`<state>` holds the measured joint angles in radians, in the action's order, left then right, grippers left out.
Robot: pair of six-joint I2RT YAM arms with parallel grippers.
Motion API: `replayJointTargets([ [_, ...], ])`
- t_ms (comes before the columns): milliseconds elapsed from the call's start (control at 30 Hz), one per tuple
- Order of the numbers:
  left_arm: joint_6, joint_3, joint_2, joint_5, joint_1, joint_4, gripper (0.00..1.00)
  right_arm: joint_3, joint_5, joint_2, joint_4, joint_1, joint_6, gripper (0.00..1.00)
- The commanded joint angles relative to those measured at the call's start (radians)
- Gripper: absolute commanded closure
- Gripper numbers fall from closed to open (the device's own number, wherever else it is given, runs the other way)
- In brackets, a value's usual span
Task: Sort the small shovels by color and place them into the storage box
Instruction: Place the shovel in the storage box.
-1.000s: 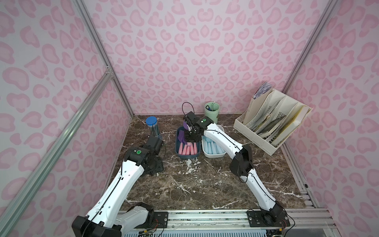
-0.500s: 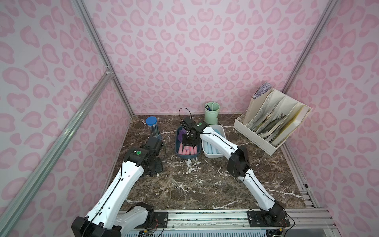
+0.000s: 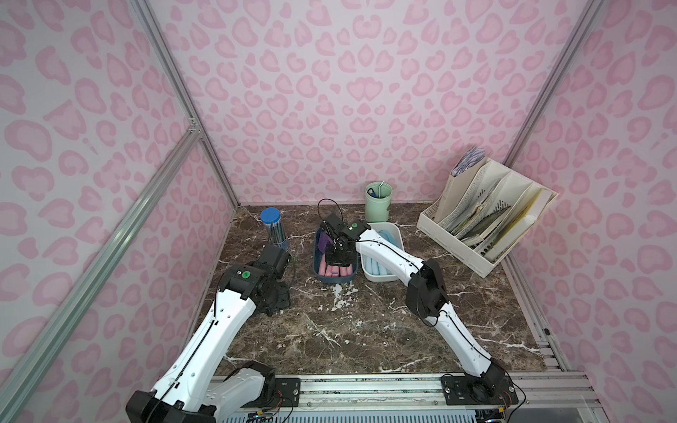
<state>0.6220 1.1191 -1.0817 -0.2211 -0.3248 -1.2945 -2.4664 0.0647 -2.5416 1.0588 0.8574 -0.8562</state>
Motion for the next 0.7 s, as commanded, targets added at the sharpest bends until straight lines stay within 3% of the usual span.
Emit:
replayJointTargets([
  [0, -0.011, -0.005, 0.002, 0.003, 0.002, -0.008, 0.31, 0.009, -0.004, 0.006, -0.008, 0.005, -0.006, 0.83],
  [667, -0.014, -0.021, -0.001, 0.01, 0.006, 0.012, 0.31, 0.033, 0.011, -0.024, -0.019, 0.009, -0.004, 0.76],
])
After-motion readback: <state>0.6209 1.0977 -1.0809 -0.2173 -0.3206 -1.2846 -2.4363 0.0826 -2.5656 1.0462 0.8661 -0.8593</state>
